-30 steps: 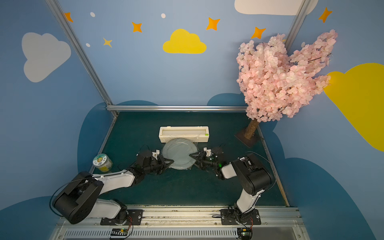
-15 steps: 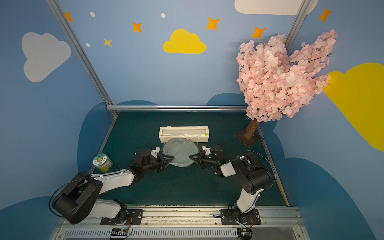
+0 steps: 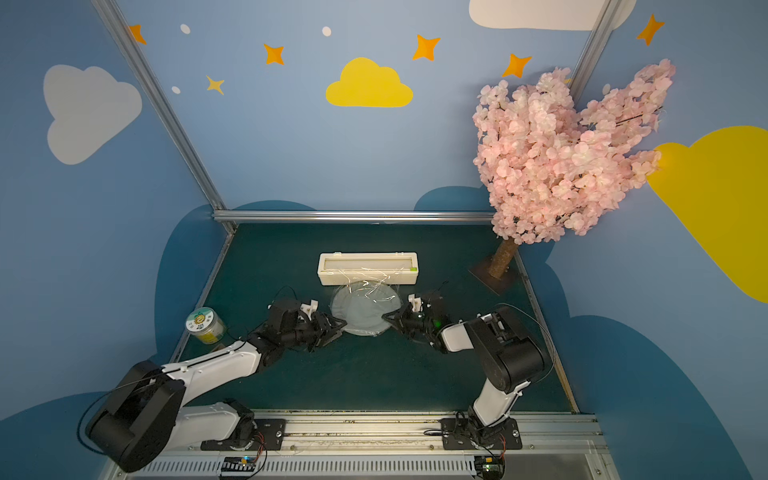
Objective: Wrap the plate with plastic wrap
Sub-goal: Pick up the plate at the center of the board.
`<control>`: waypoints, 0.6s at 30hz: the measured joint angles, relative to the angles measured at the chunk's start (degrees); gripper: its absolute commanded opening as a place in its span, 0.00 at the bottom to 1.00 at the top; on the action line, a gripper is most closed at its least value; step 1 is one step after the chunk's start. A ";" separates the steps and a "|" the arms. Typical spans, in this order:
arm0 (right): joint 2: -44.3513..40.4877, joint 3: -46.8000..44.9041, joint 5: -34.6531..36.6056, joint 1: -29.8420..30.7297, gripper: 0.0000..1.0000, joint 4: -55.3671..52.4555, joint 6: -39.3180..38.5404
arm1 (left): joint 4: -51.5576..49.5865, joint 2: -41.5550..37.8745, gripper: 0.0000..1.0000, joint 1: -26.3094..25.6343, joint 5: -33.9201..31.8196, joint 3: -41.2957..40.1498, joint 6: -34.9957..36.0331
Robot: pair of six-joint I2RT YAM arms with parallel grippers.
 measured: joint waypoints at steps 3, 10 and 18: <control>0.00 0.63 0.63 0.57 0.02 -0.63 -0.61 | 2.27 3.28 0.36 -0.02 1.09 0.00 -1.20; -0.02 0.70 1.05 0.76 0.02 -2.62 -1.33 | 6.12 6.88 0.12 -0.37 1.75 -0.76 -4.22; -0.31 1.84 0.46 0.52 0.01 -2.58 -0.98 | 4.00 3.34 0.11 -0.46 0.15 -0.76 -4.55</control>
